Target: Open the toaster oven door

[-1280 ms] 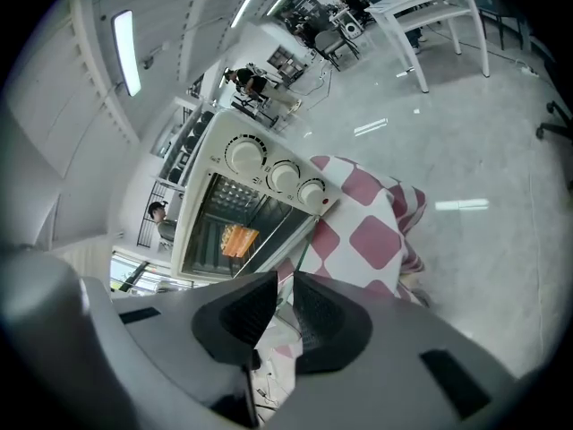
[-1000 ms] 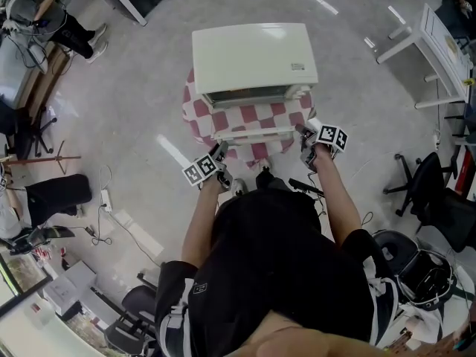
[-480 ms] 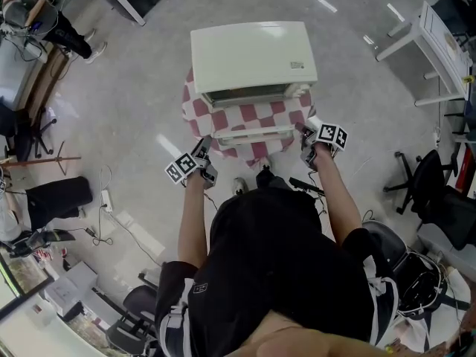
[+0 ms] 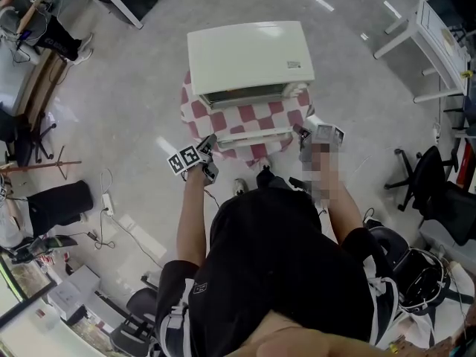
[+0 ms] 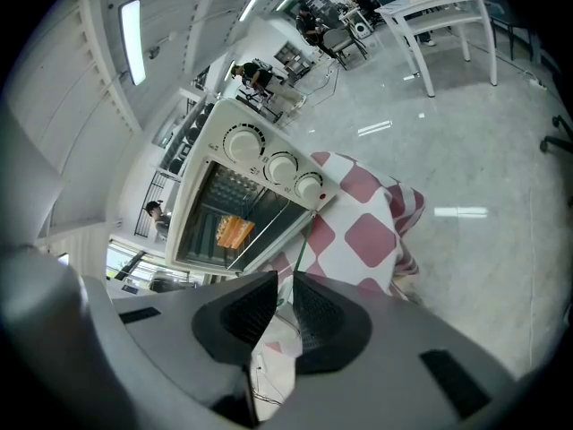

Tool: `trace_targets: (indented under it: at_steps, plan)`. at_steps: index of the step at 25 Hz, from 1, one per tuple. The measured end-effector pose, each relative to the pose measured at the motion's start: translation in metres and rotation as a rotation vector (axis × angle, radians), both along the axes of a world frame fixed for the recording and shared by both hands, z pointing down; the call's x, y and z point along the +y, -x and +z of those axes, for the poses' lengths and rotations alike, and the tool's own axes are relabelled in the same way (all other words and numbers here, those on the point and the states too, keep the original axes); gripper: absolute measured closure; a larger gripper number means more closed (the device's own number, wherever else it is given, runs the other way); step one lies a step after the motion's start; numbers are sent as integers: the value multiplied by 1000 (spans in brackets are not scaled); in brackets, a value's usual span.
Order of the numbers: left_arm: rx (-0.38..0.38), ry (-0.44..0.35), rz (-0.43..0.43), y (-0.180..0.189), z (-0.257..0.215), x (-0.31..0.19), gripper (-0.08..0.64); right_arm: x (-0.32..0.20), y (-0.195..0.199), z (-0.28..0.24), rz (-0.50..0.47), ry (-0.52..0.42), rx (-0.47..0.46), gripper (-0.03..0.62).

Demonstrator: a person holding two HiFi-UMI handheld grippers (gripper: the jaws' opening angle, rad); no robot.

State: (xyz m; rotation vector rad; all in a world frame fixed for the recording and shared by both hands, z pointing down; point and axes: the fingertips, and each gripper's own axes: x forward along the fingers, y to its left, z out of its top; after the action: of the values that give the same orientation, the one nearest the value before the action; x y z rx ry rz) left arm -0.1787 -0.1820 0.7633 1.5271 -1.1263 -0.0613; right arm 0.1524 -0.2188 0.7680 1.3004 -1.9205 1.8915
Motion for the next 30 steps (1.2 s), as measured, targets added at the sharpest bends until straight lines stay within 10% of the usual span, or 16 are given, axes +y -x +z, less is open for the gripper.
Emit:
trace_targets:
  at_steps: [30]
  plan:
    - [-341, 247, 203, -7, 105, 41, 480, 42, 7, 101, -333, 96, 415, 518]
